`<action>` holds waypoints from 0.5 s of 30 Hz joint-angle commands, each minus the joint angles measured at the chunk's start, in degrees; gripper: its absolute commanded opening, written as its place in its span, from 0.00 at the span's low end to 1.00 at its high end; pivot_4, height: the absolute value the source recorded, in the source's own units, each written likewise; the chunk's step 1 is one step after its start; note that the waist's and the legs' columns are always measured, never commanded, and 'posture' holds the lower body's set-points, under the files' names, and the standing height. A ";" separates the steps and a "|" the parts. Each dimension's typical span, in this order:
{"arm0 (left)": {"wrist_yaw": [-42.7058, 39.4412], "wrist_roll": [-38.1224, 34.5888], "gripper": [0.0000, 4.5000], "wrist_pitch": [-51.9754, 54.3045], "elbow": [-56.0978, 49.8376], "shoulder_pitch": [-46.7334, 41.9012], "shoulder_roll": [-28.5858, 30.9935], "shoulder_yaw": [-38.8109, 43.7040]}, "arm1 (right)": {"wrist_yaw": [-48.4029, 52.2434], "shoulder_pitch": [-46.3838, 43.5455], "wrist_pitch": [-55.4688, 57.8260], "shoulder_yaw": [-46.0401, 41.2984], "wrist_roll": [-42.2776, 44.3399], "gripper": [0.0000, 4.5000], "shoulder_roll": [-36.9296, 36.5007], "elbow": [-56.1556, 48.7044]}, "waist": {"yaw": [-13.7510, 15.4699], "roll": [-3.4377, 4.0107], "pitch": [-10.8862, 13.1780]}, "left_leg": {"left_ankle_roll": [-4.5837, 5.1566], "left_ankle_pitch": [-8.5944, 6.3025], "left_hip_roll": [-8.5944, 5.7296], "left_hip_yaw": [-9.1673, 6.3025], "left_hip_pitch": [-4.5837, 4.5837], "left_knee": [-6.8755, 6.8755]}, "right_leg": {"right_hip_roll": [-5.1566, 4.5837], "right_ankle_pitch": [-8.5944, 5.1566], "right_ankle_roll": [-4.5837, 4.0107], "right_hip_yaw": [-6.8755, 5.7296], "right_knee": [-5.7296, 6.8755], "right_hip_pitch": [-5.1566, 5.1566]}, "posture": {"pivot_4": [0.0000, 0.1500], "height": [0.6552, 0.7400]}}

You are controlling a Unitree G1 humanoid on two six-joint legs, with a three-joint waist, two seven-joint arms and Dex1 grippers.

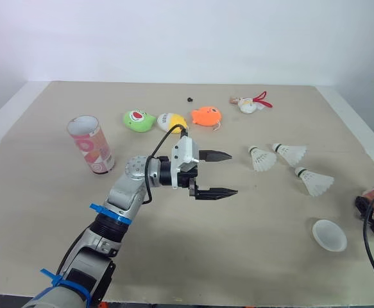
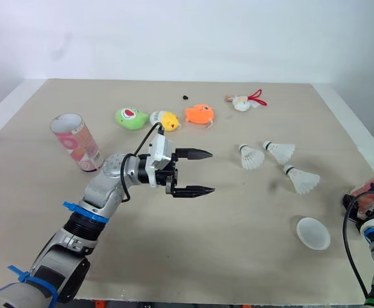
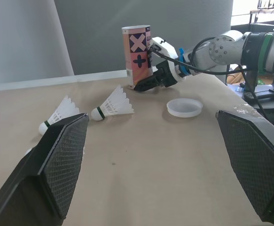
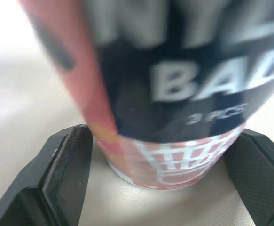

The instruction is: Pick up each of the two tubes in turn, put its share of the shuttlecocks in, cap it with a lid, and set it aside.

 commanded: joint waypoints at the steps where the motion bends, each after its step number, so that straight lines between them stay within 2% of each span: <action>1: 0.12 -0.49 1.00 -0.12 -2.17 -0.15 -0.12 0.21 | 0.53 1.32 0.68 -2.45 1.32 1.00 -1.83 -0.95 | 0.00 0.00 0.00 | 0.00 0.00 0.00 0.00 0.00 -0.02 | 0.00 0.01 0.01 0.00 -0.04 0.00 | 1.00 1.00; 15: -0.63 -0.79 1.00 -0.36 -1.31 -0.58 -0.82 0.39 | 3.89 8.60 5.44 -5.05 4.92 1.00 -3.29 -8.08 | 0.05 0.04 -0.02 | 0.04 -0.02 -0.01 0.04 -0.12 -0.18 | -0.02 0.08 0.11 -0.01 -0.39 0.00 | 1.00 1.00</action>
